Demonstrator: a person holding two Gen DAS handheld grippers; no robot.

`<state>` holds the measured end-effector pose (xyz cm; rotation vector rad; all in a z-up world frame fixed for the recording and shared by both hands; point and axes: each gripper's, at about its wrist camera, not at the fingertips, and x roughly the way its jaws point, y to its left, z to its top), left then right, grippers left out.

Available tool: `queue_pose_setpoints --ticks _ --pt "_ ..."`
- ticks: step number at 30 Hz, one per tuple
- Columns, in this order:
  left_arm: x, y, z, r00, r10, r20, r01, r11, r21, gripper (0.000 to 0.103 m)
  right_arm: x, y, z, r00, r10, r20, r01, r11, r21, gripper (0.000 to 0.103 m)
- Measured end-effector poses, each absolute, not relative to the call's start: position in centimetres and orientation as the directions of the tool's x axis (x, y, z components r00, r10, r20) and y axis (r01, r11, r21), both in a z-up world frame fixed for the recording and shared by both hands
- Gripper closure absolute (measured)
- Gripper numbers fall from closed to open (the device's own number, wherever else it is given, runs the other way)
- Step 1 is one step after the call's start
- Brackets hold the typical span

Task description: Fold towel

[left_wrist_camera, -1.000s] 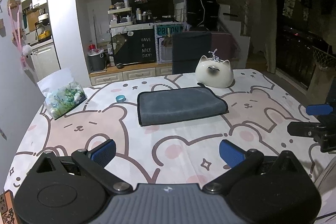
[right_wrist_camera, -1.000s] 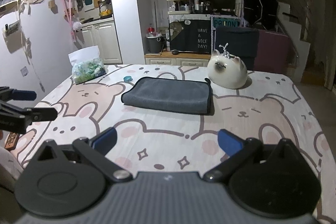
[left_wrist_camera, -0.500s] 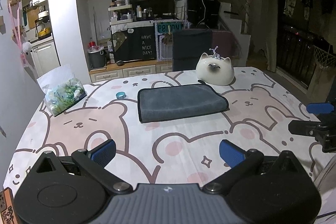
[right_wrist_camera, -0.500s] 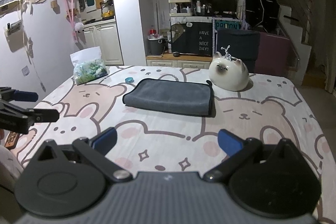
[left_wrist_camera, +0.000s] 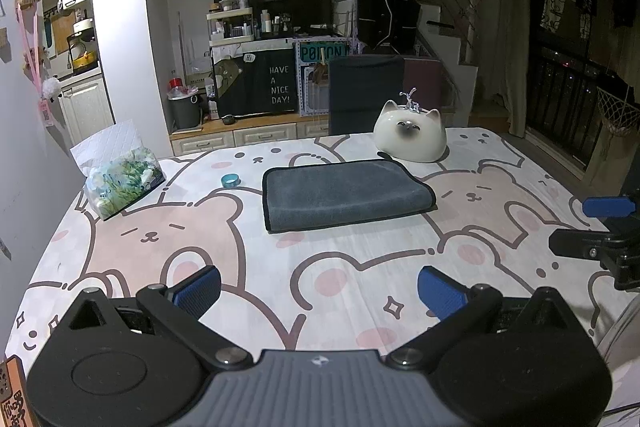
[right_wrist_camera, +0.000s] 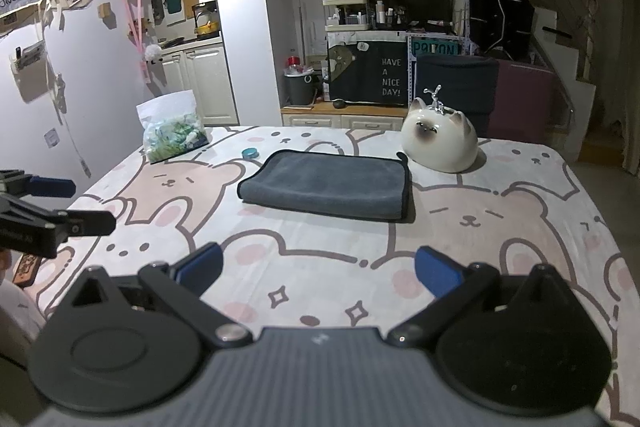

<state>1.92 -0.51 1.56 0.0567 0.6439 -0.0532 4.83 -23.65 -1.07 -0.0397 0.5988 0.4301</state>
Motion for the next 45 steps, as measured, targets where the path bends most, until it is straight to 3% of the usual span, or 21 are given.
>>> queue_pose_setpoints --ticks 45 --pt "1.93 -0.38 1.56 0.798 -0.032 -0.602 0.067 0.997 0.035 0.000 4.87 -23.67 -1.15 0.739 0.384 -0.554 -0.404 0.910 0.091 0.000"
